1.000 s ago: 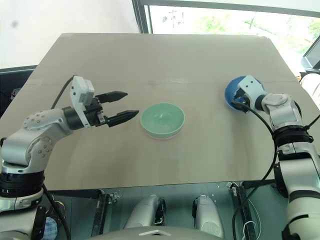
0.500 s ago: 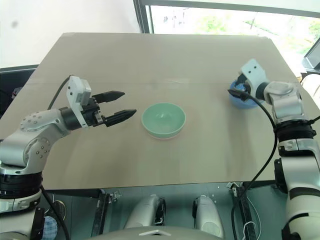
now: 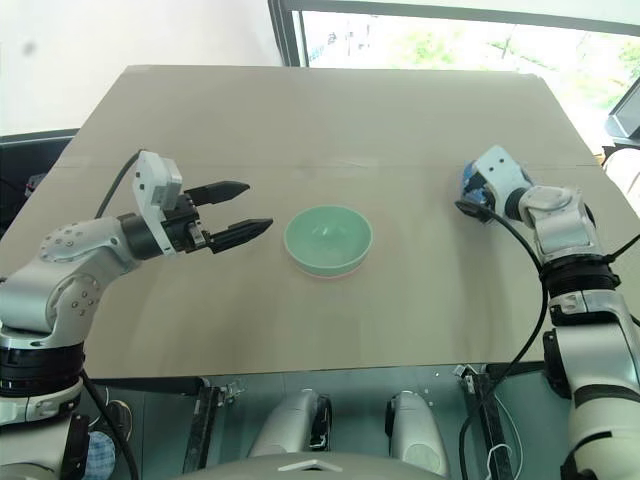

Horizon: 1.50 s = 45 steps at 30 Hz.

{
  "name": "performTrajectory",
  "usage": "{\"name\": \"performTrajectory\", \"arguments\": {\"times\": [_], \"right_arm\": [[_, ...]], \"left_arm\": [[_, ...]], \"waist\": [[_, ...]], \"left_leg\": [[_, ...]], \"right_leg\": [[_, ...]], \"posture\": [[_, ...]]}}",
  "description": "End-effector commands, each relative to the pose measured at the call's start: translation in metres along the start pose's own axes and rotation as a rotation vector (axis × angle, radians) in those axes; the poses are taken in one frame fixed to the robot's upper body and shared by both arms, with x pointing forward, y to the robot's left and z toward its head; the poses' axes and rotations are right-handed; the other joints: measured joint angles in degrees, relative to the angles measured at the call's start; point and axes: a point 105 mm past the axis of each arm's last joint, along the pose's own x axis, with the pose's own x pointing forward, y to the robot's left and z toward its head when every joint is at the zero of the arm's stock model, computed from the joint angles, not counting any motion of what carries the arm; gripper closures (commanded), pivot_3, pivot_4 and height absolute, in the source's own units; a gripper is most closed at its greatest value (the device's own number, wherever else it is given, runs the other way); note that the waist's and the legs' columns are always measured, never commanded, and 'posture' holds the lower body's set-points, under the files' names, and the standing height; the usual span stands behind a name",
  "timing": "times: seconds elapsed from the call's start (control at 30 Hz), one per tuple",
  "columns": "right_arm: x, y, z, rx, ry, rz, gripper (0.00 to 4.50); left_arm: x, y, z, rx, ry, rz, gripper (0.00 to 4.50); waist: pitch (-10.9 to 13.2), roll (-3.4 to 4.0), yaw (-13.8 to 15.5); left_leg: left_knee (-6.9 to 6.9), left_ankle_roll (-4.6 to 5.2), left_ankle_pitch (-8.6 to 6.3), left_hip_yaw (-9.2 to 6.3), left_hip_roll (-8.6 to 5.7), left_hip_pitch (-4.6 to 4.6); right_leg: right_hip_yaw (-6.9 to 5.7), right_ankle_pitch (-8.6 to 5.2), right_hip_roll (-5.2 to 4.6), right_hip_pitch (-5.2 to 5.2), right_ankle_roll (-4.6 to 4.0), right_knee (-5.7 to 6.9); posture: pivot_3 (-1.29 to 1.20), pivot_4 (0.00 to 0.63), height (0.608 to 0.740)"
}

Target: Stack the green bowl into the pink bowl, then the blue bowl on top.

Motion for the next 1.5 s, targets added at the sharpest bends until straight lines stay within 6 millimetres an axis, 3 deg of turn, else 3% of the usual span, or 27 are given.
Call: {"name": "performTrajectory", "arguments": {"times": [0.03, 0.07, 0.13, 0.23, 0.4, 0.5, 0.7, 0.8, 0.9, 1.07, 1.2, 1.33, 1.47, 1.5], "right_arm": [[-0.001, -0.005, 0.002, -0.027, -0.014, -0.026, 1.96], [-0.001, -0.005, 0.002, -0.029, -0.014, -0.025, 2.26], [0.000, -0.005, 0.002, -0.034, -0.013, -0.024, 3.39], [0.001, -0.005, 0.003, -0.049, -0.013, -0.025, 4.46], [-0.001, 0.000, 0.012, -0.091, -0.044, -0.005, 4.49], [-0.009, 0.019, 0.039, -0.146, -0.146, 0.085, 4.49], [-0.051, 0.108, 0.102, -0.291, -0.361, 0.409, 4.49], [-0.072, 0.152, 0.123, -0.365, -0.440, 0.532, 4.49], [-0.089, 0.179, 0.136, -0.453, -0.492, 0.594, 4.49], [-0.109, 0.205, 0.151, -0.553, -0.548, 0.656, 4.49], [-0.109, 0.204, 0.154, -0.556, -0.544, 0.633, 4.49], [-0.103, 0.195, 0.159, -0.549, -0.543, 0.570, 2.96], [-0.105, 0.170, 0.177, -0.509, -0.620, 0.443, 1.47], [-0.107, 0.166, 0.180, -0.480, -0.638, 0.434, 1.47]], "left_arm": [[-0.005, 0.000, 0.007, 0.051, 0.004, 0.009, 0.00], [-0.005, -0.001, 0.007, 0.051, 0.008, 0.008, 0.00], [-0.006, -0.001, 0.006, 0.051, 0.009, 0.008, 0.00], [-0.008, 0.000, 0.006, 0.050, 0.010, 0.010, 0.00], [-0.010, 0.001, 0.005, 0.053, 0.018, 0.015, 0.00], [-0.014, 0.003, 0.004, 0.053, 0.022, 0.029, 0.00], [-0.028, 0.007, -0.009, 0.043, 0.071, 0.069, 0.00], [-0.031, 0.007, -0.017, 0.048, 0.098, 0.068, 0.00], [-0.031, 0.006, -0.019, 0.053, 0.106, 0.063, 0.00], [-0.029, 0.007, -0.019, 0.056, 0.106, 0.056, 0.00], [-0.027, 0.007, -0.019, 0.057, 0.101, 0.050, 0.00], [-0.026, 0.008, -0.017, 0.049, 0.081, 0.053, 0.00], [-0.022, 0.004, -0.012, 0.027, 0.039, 0.046, 0.00], [-0.021, 0.003, -0.012, 0.026, 0.037, 0.046, 0.00]], "waist": [[0.00, 0.00, -0.18], [0.00, 0.01, -0.29], [0.00, 0.00, -0.40], [-0.06, -0.09, -0.37], [-0.06, -0.10, -0.24], [-0.05, -0.07, -0.24], [0.02, 0.04, -0.23], [0.00, 0.00, 0.09], [-0.02, -0.03, 0.80], [-0.03, -0.05, 1.37], [-0.04, -0.07, 1.36], [-0.04, -0.06, 1.30], [-0.04, -0.07, 1.33], [-0.05, -0.07, 1.33]], "left_leg": [[0.00, 0.00, 0.00, 0.01, 0.01, 0.00], [0.00, 0.00, 0.00, 0.01, 0.01, 0.01], [0.00, 0.00, 0.00, 0.05, 0.03, 0.05], [0.03, -0.01, 0.00, 0.05, 0.04, 0.10], [0.07, -0.01, 0.00, 0.00, 0.04, 0.16], [0.06, -0.01, 0.00, 0.00, 0.06, 0.15], [-0.08, -0.01, 0.00, -0.01, 0.11, 0.01], [-0.04, 0.00, -0.01, -0.04, 0.09, -0.05], [0.08, 0.02, -0.02, -0.11, 0.05, -0.06], [0.17, 0.02, -0.02, -0.11, 0.04, 0.03], [0.15, 0.02, -0.01, -0.11, 0.04, 0.03], [0.13, 0.03, -0.02, -0.08, 0.02, 0.00], [0.14, 0.03, -0.02, -0.08, 0.02, 0.01], [0.14, 0.02, -0.02, -0.08, 0.02, 0.01]], "right_leg": [[0.00, 0.00, 0.00, 0.00, 0.00, 0.00], [0.01, 0.00, 0.01, 0.00, 0.00, 0.00], [0.04, 0.00, 0.01, 0.00, 0.00, 0.00], [0.05, 0.00, 0.01, 0.02, 0.00, 0.00], [0.03, 0.00, 0.00, 0.12, 0.00, -0.01], [0.03, 0.00, 0.01, 0.10, 0.00, 0.00], [0.02, 0.00, 0.03, -0.04, 0.00, 0.06], [-0.03, 0.00, 0.01, -0.07, 0.00, 0.05], [-0.11, 0.00, -0.02, -0.01, -0.01, 0.01], [-0.10, -0.01, -0.02, -0.01, -0.01, 0.05], [-0.09, -0.01, 0.01, -0.01, -0.02, 0.04], [-0.09, -0.01, 0.01, -0.01, -0.02, 0.02], [-0.09, -0.01, 0.01, -0.01, -0.01, 0.03], [-0.09, -0.01, 0.01, 0.00, -0.01, 0.03]], "posture": [[0.00, 0.150, 0.740], [0.00, 0.150, 0.740], [0.00, 0.150, 0.740], [0.00, 0.150, 0.740], [0.00, 0.150, 0.740], [0.00, 0.150, 0.740], [0.00, 0.150, 0.740], [0.00, 0.150, 0.740], [0.00, 0.150, 0.740], [0.00, 0.150, 0.740], [0.00, 0.150, 0.740], [0.00, 0.150, 0.740], [0.00, 0.150, 0.740], [0.00, 0.150, 0.740]]}}
